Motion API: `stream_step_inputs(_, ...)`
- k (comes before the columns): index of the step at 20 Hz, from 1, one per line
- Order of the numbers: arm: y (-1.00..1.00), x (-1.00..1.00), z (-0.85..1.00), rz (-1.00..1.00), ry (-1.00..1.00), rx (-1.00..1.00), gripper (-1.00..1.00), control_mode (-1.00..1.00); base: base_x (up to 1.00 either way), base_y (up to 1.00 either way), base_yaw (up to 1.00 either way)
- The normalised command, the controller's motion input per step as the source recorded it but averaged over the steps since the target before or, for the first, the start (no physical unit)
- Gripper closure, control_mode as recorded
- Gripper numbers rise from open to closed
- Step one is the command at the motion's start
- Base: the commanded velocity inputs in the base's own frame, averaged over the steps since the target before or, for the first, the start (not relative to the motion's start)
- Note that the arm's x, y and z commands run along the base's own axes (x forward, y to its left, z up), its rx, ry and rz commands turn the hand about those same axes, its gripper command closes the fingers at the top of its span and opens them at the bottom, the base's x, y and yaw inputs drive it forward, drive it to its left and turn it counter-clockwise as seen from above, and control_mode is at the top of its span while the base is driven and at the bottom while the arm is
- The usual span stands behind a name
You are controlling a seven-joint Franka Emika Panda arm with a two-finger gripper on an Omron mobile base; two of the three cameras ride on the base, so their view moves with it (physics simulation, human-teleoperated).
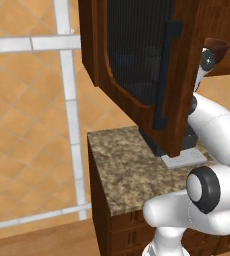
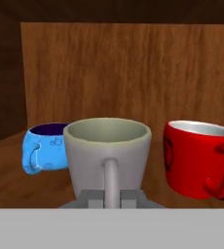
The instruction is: Gather all objects into one cabinet and sort the glasses and bowls to opposite sides.
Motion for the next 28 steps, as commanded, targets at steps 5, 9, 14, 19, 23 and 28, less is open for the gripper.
stream_step_inputs(5,0.00,0.42,-0.01,0.00,-0.04,0.00,1.00,-1.00,0.00,0.00,0.00)
stream_step_inputs(9,0.00,0.31,0.00,0.00,-0.02,0.00,1.00,-1.00,0.00,0.00,0.00)
stream_step_inputs(14,0.00,0.17,0.00,0.00,0.00,0.00,-1.00,-1.00,0.00,0.00,0.00)
stream_step_inputs(19,0.00,0.07,0.00,0.00,0.00,0.00,-1.00,-1.00,0.00,0.00,0.00)
stream_step_inputs(23,-0.05,-0.07,0.00,0.00,0.00,0.00,-1.00,-1.00,0.00,0.00,0.00)
stream_step_inputs(28,-0.40,-0.67,0.08,0.00,0.00,0.02,-1.00,-1.00,0.00,0.00,0.00)
